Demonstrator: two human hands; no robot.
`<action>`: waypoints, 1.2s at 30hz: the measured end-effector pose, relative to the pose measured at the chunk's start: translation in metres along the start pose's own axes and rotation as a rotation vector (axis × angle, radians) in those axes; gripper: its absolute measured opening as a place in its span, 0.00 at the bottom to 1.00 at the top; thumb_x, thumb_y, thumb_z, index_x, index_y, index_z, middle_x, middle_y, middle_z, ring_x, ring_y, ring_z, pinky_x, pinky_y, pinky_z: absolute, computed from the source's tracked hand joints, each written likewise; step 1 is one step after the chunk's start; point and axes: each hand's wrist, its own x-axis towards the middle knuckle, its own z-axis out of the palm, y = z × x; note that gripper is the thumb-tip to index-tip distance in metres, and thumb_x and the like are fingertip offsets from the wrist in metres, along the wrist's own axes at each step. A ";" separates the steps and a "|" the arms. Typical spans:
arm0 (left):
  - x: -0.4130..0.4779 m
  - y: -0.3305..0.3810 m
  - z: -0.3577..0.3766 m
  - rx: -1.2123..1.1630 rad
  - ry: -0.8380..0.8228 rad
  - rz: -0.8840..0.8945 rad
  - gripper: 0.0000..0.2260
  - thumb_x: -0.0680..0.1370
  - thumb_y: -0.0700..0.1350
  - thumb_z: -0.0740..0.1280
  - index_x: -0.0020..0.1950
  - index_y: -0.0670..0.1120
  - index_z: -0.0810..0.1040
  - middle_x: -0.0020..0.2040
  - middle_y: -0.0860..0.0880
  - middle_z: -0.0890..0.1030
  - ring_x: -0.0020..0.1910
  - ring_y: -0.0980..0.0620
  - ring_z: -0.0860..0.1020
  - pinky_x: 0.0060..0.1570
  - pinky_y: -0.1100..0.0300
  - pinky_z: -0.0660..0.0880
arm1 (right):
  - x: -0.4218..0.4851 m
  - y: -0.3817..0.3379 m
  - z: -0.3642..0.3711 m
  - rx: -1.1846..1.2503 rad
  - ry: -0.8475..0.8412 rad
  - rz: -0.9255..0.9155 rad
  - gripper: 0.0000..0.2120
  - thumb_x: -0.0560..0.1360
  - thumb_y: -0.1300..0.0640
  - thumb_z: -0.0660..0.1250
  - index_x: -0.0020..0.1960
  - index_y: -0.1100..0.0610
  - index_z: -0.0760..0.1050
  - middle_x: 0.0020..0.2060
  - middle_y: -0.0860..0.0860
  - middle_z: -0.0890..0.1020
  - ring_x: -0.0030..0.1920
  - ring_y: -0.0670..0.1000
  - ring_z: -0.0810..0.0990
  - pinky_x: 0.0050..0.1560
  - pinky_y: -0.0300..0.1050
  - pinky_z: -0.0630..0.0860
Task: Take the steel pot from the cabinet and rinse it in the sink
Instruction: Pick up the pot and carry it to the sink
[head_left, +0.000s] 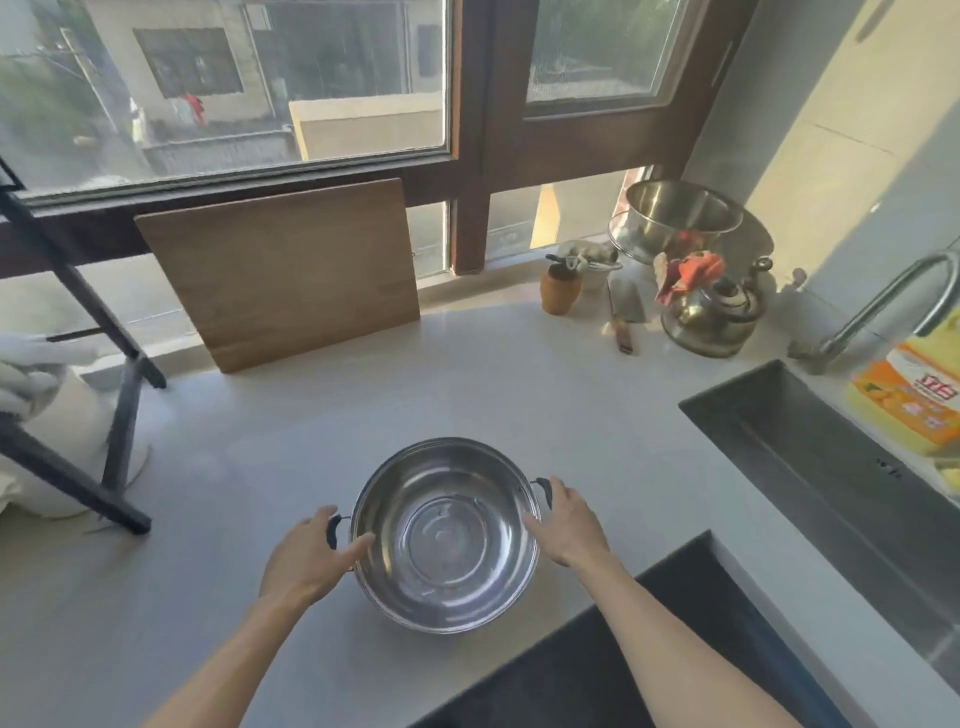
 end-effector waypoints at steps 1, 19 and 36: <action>0.005 -0.002 0.003 -0.015 0.008 0.001 0.36 0.73 0.73 0.71 0.74 0.52 0.77 0.49 0.57 0.82 0.49 0.53 0.82 0.50 0.53 0.78 | 0.006 0.002 0.003 0.027 -0.009 0.007 0.32 0.79 0.42 0.68 0.78 0.54 0.65 0.67 0.56 0.76 0.66 0.59 0.79 0.63 0.52 0.77; 0.077 0.192 -0.007 -0.156 -0.118 0.282 0.22 0.75 0.56 0.80 0.67 0.52 0.83 0.47 0.53 0.85 0.26 0.54 0.84 0.42 0.52 0.83 | -0.001 0.098 -0.116 0.308 0.234 0.248 0.27 0.74 0.46 0.73 0.71 0.53 0.73 0.57 0.51 0.75 0.55 0.52 0.75 0.55 0.46 0.71; 0.025 0.642 0.194 0.002 -0.288 0.747 0.10 0.78 0.53 0.76 0.48 0.52 0.77 0.45 0.51 0.81 0.45 0.47 0.77 0.42 0.54 0.74 | -0.050 0.426 -0.294 0.499 0.517 0.582 0.26 0.79 0.49 0.73 0.71 0.62 0.75 0.64 0.60 0.81 0.60 0.59 0.79 0.55 0.48 0.71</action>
